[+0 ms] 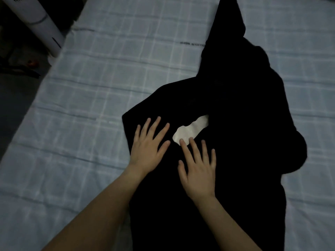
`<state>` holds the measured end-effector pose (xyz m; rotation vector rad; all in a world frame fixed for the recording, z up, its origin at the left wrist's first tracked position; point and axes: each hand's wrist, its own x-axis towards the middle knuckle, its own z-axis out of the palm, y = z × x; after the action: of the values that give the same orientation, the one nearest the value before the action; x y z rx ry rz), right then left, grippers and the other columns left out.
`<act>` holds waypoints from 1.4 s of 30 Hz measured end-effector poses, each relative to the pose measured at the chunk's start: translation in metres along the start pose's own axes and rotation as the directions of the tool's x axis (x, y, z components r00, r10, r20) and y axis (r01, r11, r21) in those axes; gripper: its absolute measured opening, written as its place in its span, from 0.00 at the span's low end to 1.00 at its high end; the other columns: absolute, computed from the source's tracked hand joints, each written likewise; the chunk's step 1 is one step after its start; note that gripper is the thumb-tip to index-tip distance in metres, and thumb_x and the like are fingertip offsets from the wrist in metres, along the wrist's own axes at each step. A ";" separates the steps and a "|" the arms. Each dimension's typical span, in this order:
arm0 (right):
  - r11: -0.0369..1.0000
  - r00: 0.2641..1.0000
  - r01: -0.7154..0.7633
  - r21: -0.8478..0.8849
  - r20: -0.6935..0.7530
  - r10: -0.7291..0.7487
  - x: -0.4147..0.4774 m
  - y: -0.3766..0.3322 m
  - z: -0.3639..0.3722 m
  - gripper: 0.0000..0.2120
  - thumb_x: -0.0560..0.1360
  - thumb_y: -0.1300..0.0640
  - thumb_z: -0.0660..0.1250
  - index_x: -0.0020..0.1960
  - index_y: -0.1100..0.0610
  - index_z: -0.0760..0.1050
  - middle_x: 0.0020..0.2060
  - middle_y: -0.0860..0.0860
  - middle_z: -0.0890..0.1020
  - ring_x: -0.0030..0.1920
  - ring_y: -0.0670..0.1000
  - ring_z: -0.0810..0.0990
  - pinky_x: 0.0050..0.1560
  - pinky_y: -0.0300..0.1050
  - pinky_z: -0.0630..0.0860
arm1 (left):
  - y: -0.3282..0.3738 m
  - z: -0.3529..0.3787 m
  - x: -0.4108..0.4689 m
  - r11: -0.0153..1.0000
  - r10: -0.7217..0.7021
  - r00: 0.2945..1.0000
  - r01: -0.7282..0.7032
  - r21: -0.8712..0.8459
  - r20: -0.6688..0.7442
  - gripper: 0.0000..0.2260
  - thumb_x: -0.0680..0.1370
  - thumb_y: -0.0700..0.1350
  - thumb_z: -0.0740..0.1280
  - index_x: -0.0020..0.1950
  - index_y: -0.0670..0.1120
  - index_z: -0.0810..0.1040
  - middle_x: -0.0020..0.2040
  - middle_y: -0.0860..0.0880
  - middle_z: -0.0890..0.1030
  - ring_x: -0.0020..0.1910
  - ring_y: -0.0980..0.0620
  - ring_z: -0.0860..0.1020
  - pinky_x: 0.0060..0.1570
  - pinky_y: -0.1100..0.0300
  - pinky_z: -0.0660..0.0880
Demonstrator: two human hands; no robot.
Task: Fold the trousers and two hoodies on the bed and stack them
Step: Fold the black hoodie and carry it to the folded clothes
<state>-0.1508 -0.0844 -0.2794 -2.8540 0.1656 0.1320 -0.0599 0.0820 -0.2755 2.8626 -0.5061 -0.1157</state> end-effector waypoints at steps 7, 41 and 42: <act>0.999 0.993 0.018 -0.050 -0.113 -0.023 0.002 0.000 0.017 0.31 0.78 0.44 0.55 0.80 0.44 0.54 0.78 0.50 0.62 0.78 0.58 0.59 0.77 0.64 0.50 | -0.009 0.026 0.003 0.998 0.029 0.994 -0.023 0.061 -0.104 0.25 0.82 0.60 0.50 0.79 0.57 0.58 0.79 0.49 0.58 0.78 0.44 0.56 0.75 0.42 0.52; 0.517 0.933 -0.334 0.788 0.200 0.299 -0.055 -0.156 -0.053 0.25 0.71 0.64 0.76 0.63 0.45 0.79 0.57 0.44 0.77 0.57 0.39 0.77 0.55 0.30 0.70 | -0.180 -0.134 0.022 0.598 0.325 0.867 0.120 -0.793 0.376 0.31 0.66 0.40 0.79 0.66 0.60 0.77 0.63 0.61 0.79 0.62 0.67 0.75 0.59 0.74 0.69; 0.513 0.939 -0.327 0.794 0.213 0.270 -0.060 -0.163 -0.058 0.25 0.71 0.63 0.76 0.64 0.44 0.79 0.57 0.43 0.78 0.58 0.39 0.77 0.56 0.30 0.71 | -0.187 -0.144 0.016 0.589 0.318 0.868 0.133 -0.797 0.381 0.31 0.65 0.42 0.79 0.65 0.60 0.77 0.62 0.61 0.79 0.62 0.67 0.74 0.59 0.74 0.70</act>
<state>-0.1849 0.0610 -0.1737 -1.8355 0.5536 0.1587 0.0336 0.2781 -0.1815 1.8508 -0.5128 -0.8485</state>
